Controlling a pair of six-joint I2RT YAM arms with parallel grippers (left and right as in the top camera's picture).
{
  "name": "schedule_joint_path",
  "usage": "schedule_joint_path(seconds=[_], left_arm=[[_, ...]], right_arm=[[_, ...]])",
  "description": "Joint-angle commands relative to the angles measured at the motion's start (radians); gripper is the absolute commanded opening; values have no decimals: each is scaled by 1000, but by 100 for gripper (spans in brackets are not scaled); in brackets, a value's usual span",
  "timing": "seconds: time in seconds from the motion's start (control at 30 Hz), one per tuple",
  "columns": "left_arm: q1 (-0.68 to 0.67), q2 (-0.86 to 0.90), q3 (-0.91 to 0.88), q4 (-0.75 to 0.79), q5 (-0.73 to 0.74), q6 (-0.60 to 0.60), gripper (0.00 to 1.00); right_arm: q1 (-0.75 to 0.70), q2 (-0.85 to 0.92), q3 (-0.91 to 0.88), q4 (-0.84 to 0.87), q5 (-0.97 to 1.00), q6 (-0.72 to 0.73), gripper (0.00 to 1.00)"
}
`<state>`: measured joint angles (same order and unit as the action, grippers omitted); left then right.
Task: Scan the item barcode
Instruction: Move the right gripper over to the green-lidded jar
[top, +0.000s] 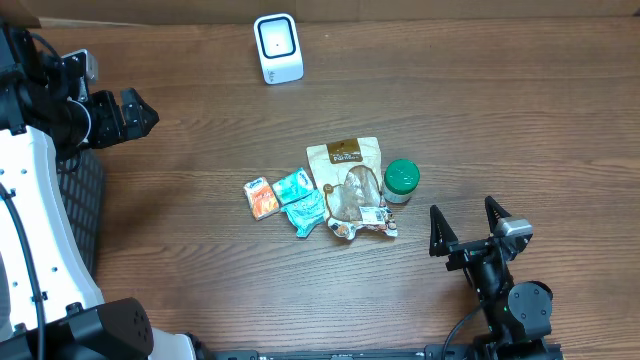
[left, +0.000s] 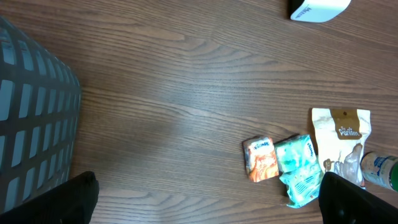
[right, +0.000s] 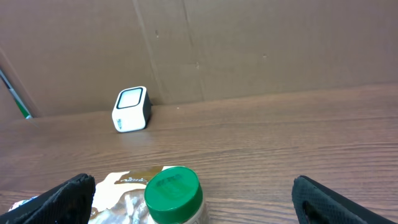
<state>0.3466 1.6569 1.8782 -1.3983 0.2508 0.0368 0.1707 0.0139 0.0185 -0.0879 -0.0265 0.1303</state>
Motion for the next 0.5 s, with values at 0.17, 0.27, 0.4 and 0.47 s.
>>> schedule_joint_path(seconds=[0.17,0.27,0.4,0.47], left_arm=[[-5,-2,9,4,4,23,100],[-5,-2,9,4,4,23,100],[-5,-2,9,4,4,23,99],[-5,-2,9,4,4,23,100]], right_arm=[[-3,-10,6,16,-165,14,100],[-4,15,52,-2,-184,45,100],[-4,107,179,-47,-187,44,100],[-4,183,272,-95,-200,28,100]])
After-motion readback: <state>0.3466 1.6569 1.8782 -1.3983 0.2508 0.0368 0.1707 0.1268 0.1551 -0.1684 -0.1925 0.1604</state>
